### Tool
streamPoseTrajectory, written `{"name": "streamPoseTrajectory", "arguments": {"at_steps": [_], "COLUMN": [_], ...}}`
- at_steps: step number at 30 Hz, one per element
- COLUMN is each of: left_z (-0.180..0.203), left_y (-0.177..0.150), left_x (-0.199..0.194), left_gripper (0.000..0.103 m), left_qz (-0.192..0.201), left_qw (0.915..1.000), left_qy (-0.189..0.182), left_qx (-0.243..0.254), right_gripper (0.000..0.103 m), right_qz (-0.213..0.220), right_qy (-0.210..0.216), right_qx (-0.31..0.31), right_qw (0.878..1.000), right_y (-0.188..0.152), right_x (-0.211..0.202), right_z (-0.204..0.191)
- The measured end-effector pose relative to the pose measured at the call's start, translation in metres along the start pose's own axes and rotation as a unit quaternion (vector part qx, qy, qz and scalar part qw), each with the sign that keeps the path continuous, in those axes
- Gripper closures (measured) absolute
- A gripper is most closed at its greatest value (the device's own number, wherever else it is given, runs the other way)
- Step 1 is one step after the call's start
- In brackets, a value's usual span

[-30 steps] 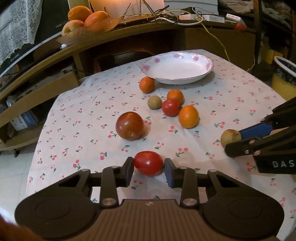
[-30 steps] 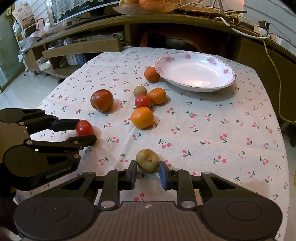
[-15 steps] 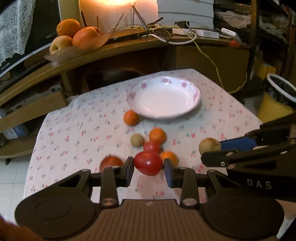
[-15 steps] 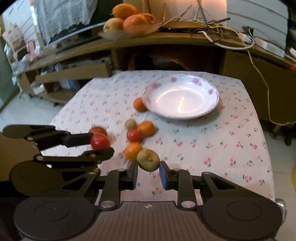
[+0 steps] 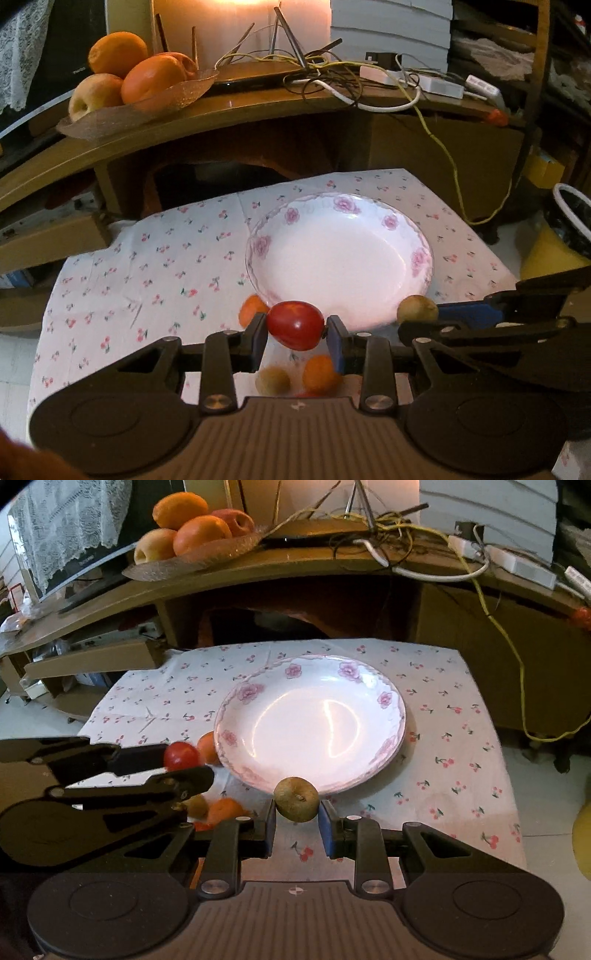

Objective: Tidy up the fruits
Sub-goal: 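Carry both fruits over the white plate and open both tools to release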

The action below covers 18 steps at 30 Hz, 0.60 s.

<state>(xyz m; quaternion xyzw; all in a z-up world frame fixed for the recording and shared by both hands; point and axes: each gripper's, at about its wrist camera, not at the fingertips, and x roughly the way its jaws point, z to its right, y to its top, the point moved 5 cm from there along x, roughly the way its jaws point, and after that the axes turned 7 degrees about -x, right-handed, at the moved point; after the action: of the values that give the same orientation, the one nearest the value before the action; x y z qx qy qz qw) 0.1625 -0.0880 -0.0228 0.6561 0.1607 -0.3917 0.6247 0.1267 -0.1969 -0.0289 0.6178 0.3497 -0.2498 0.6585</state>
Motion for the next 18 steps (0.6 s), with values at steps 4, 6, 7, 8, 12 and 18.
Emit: {"name": "streamPoseTrajectory", "arguments": {"at_steps": [4, 6, 7, 8, 12, 18], "left_z": [-0.002, -0.005, -0.007, -0.008, -0.01, -0.007], "left_y": [0.008, 0.011, 0.013, 0.015, 0.019, 0.021], "left_x": [0.014, 0.02, 0.023, 0.026, 0.04, 0.057], "left_gripper": [0.064, 0.064, 0.064, 0.064, 0.064, 0.064], "left_qz": [-0.004, -0.005, -0.005, -0.006, -0.012, -0.019], "left_qw": [1.0, 1.0, 0.9999, 0.9999, 0.9998, 0.9997], "left_qy": [0.004, 0.007, 0.008, 0.008, 0.012, 0.01], "left_qx": [-0.002, -0.005, -0.007, -0.008, -0.008, -0.006], "right_gripper": [0.076, 0.076, 0.076, 0.076, 0.076, 0.076], "right_qz": [-0.001, -0.001, -0.001, 0.001, 0.0, -0.007], "right_qy": [-0.005, -0.004, -0.005, -0.007, -0.014, -0.022], "right_qx": [0.002, 0.0, 0.0, -0.002, -0.009, -0.01], "right_qw": [1.0, 1.0, 1.0, 1.0, 1.0, 1.0], "right_y": [0.008, 0.013, 0.016, 0.019, 0.025, 0.029], "right_x": [0.012, 0.019, 0.021, 0.024, 0.037, 0.053], "right_z": [0.005, 0.007, 0.007, 0.007, 0.009, 0.018]}}
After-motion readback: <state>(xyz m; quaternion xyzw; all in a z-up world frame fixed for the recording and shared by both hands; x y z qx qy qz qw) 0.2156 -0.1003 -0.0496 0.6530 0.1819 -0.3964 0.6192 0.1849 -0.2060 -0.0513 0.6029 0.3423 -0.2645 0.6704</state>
